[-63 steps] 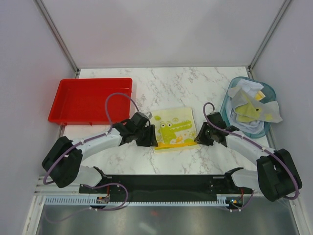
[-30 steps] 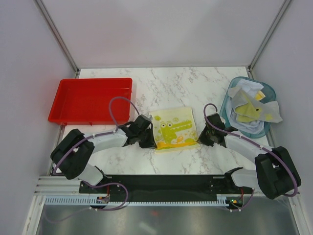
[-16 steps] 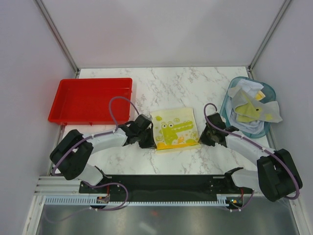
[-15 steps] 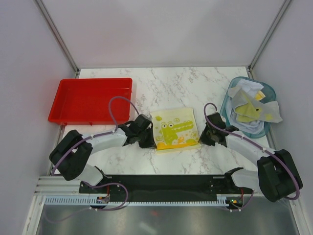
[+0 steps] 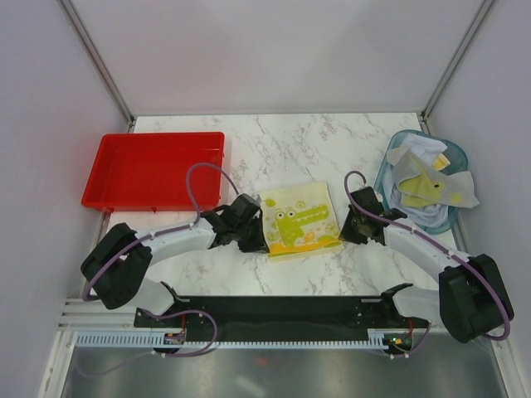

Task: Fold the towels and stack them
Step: Fold the towel

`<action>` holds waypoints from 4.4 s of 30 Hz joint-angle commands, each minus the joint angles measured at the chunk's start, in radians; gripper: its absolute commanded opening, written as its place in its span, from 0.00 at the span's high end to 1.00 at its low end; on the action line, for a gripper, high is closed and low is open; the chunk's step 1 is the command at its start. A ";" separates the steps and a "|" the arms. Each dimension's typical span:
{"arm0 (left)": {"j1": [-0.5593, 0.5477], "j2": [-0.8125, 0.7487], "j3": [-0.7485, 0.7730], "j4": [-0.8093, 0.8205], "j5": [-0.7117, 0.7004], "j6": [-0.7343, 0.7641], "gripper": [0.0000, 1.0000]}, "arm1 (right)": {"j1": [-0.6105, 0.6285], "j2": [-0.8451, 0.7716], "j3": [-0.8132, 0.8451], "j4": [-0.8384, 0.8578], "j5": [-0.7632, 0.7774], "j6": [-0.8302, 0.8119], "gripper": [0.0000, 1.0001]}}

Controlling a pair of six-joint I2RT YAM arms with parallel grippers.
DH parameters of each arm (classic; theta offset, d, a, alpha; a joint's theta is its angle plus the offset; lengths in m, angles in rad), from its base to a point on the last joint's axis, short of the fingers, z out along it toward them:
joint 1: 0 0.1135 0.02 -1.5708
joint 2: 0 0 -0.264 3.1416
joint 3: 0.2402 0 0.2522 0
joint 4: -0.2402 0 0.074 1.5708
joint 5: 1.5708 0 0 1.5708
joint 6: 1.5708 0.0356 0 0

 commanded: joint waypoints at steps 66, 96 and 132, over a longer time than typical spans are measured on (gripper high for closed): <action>-0.129 -0.028 0.169 -0.306 -0.155 0.064 0.44 | 0.089 -0.109 0.087 -0.168 0.080 -0.064 0.50; 0.263 0.646 0.941 -0.290 -0.056 0.579 0.57 | -0.078 0.593 0.598 0.102 -0.154 -0.387 0.59; 0.378 0.794 1.089 -0.405 0.233 0.926 0.54 | -0.256 0.909 0.997 -0.254 -0.616 -0.922 0.52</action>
